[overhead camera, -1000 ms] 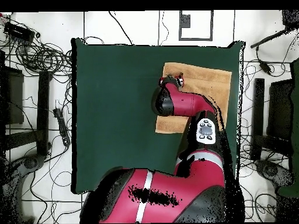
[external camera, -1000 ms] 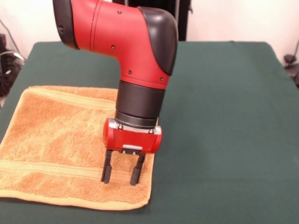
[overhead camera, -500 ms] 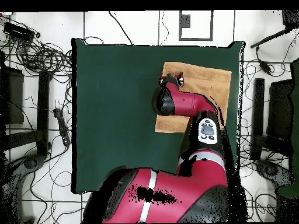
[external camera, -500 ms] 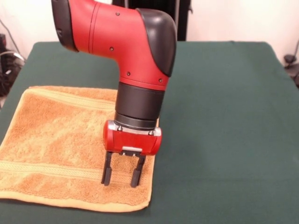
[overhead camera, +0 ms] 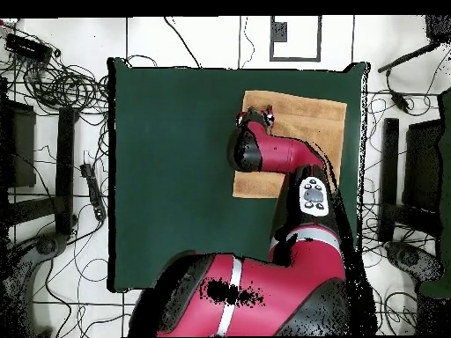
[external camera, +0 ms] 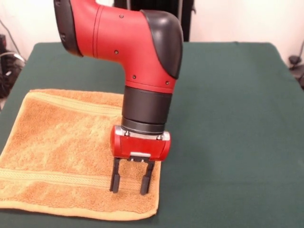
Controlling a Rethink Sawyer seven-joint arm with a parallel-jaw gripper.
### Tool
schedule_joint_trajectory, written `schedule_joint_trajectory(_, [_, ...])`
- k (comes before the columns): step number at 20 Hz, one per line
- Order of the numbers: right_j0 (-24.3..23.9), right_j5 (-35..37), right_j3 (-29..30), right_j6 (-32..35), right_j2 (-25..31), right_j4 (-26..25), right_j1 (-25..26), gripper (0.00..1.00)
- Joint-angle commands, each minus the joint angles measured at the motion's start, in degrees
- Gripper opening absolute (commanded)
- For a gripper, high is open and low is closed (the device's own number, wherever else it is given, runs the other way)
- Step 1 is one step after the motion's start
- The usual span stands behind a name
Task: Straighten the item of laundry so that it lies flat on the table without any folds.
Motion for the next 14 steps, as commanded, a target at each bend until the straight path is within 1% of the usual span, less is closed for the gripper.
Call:
schedule_joint_trajectory(1, [2.23, 1.1, 5.51, 9.54, 8.49, 0.88, -3.59, 1.0])
schedule_joint_trajectory(3, [3.38, -0.57, 4.95, 10.8, 7.93, 1.52, -3.04, 1.0])
schedule_joint_trajectory(5, [3.51, -0.38, 4.52, 11.04, 8.82, 2.03, -2.53, 1.0])
schedule_joint_trajectory(7, [4.1, -0.44, 4.72, 11.97, 8.37, 2.84, -2.54, 1.0])
schedule_joint_trajectory(10, [5.89, -0.74, 6.3, 13.58, 5.65, 3.9, -3.9, 1.0])
schedule_joint_trajectory(14, [5.99, -0.42, 9.39, 13.33, 5.14, 3.27, -6.61, 1.0])
